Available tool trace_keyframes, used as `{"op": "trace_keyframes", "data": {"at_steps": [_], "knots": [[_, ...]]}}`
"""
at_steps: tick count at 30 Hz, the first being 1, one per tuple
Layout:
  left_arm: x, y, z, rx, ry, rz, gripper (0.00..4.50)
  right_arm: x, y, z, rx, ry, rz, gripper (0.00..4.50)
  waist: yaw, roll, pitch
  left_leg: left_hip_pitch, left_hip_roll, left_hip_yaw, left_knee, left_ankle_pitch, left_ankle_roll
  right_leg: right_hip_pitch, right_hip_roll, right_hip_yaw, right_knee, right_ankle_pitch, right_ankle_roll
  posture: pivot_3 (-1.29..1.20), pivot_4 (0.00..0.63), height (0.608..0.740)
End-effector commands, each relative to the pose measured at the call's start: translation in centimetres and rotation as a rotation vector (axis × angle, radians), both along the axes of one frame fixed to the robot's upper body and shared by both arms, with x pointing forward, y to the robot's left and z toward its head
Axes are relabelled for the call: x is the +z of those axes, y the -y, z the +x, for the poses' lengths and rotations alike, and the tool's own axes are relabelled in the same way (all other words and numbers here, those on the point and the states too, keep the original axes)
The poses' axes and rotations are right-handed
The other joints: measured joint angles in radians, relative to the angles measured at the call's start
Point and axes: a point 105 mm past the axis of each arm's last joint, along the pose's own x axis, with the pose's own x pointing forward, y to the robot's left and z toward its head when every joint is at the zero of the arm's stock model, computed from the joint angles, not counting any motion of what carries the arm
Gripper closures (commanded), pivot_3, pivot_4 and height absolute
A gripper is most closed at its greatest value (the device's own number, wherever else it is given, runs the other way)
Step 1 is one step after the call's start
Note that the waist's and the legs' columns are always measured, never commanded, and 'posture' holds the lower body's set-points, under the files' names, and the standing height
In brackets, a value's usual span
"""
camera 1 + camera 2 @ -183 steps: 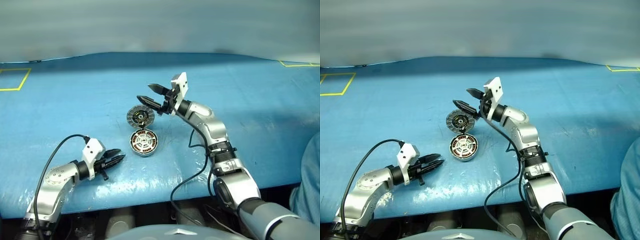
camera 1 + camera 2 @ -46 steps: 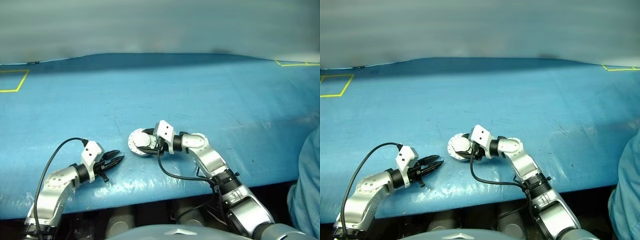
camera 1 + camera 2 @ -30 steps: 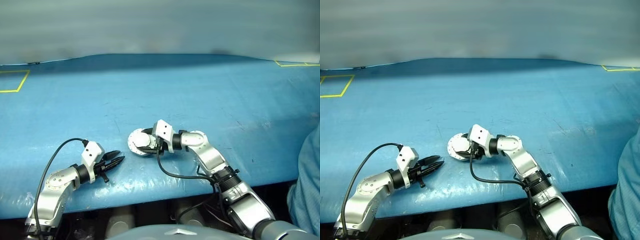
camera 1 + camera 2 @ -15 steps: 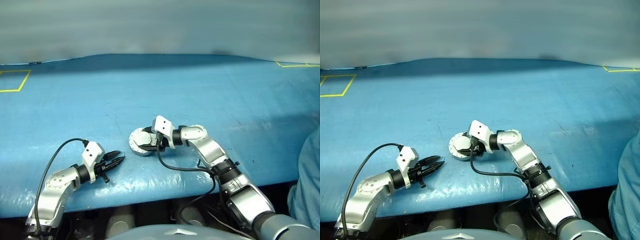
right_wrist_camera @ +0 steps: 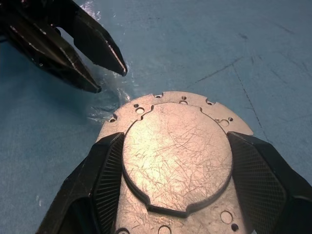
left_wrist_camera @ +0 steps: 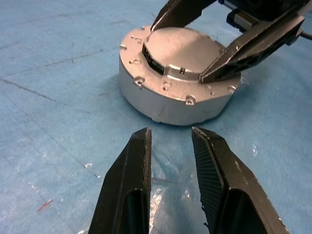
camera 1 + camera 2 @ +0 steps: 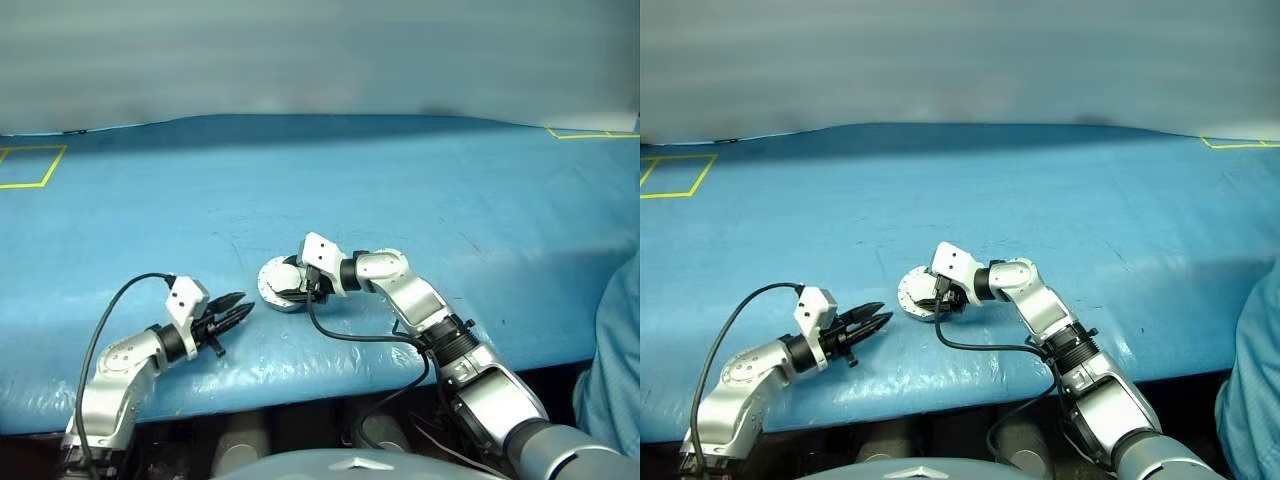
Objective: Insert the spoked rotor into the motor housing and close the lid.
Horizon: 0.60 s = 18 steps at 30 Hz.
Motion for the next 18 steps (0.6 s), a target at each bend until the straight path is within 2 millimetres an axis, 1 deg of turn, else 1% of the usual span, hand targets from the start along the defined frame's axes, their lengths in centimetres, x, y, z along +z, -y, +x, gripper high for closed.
{"op": "trace_keyframes", "data": {"at_steps": [1,2,3,10,18], "knots": [[1.3,-0.1,0.8,0.011,0.071,-0.004,4.06,-3.3,2.2,0.2,-0.087,-0.065,-0.133,1.50,0.000,0.002,-0.002,0.000,0.000,0.000,0.000,0.000,0.000,0.000,0.000,0.000,0.000,0.000,0.000,0.00,0.150,0.740],[1.3,0.0,0.9,0.007,0.074,0.001,4.43,-3.3,2.2,0.2,-0.087,-0.064,-0.133,1.50,-0.001,0.002,-0.003,0.000,0.000,0.000,0.000,0.000,0.000,0.001,0.000,0.000,0.000,0.000,0.000,0.00,0.150,0.740],[1.2,0.1,1.0,0.006,0.076,0.005,4.47,-3.3,2.2,0.2,-0.087,-0.064,-0.132,1.50,-0.001,0.002,-0.004,0.000,0.000,0.001,0.000,0.000,0.000,0.002,0.000,0.000,0.000,0.000,0.000,0.00,0.150,0.740],[0.3,1.3,1.5,-0.032,0.066,0.031,4.47,-3.2,2.0,0.0,-0.090,-0.058,-0.119,1.50,-0.001,0.004,-0.005,0.000,0.000,0.001,0.000,0.000,0.000,0.001,0.001,0.000,0.000,0.000,0.000,0.00,0.150,0.740],[0.6,2.3,2.1,-0.053,0.079,0.004,4.47,-3.3,2.1,-0.1,-0.098,-0.056,-0.116,1.50,-0.001,0.004,-0.005,-0.001,0.000,0.001,0.000,0.000,0.000,0.001,0.001,0.000,0.000,0.000,0.000,0.00,0.150,0.740]]}}
